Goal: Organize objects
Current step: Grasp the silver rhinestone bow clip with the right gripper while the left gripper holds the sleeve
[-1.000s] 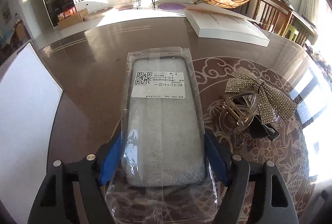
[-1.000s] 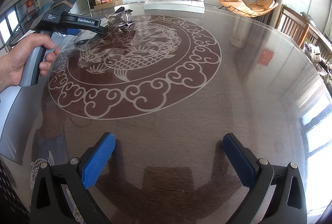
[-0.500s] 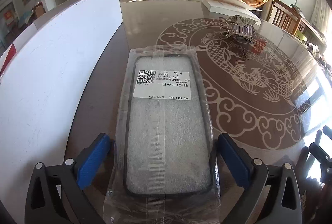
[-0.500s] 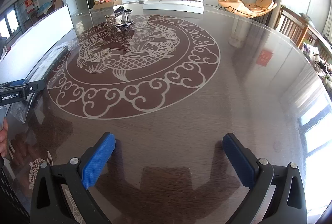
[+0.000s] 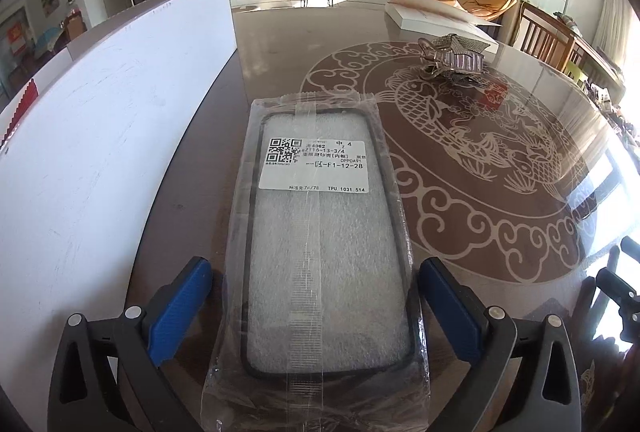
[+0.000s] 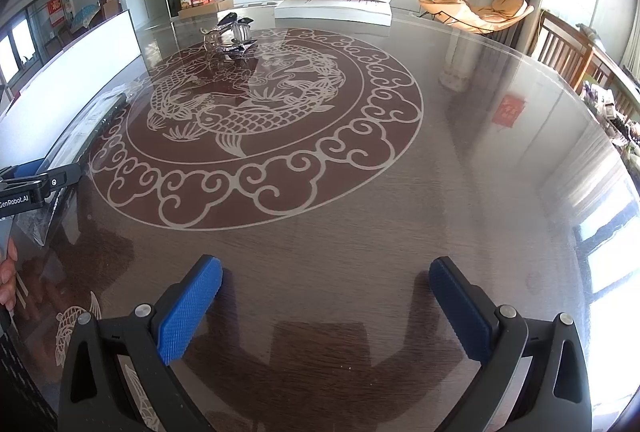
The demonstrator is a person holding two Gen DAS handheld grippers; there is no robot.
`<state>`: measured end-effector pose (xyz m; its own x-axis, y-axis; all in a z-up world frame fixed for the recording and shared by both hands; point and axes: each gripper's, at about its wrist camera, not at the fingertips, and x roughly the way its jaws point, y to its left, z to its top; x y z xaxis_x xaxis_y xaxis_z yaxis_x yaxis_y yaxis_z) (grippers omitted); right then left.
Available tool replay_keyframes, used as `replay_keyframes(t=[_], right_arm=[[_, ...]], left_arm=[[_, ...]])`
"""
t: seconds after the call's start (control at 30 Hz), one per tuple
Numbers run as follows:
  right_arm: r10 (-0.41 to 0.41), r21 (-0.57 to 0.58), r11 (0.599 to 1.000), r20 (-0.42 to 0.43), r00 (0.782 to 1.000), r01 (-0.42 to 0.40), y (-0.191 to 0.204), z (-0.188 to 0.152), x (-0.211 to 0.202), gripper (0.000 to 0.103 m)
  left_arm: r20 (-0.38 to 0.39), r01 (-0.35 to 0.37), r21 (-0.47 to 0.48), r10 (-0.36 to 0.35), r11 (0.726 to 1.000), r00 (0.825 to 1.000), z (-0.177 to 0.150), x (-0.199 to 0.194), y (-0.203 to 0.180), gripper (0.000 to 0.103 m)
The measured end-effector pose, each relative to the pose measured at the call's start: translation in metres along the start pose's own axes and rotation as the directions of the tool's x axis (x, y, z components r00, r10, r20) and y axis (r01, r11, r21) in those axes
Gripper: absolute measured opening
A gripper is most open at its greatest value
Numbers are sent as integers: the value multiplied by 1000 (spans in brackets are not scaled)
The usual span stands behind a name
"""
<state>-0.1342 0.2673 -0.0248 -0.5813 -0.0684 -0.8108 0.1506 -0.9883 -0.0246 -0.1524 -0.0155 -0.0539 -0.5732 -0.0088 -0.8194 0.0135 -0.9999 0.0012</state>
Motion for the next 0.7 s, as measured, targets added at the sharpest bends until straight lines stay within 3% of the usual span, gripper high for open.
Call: replay_keyframes(t=[0.7], right_arm=[[10, 6, 1000, -7, 1000, -10, -1, 0, 1, 103]], left_arm=[[0, 0, 0, 0, 1000, 1000, 0, 0, 0, 103]])
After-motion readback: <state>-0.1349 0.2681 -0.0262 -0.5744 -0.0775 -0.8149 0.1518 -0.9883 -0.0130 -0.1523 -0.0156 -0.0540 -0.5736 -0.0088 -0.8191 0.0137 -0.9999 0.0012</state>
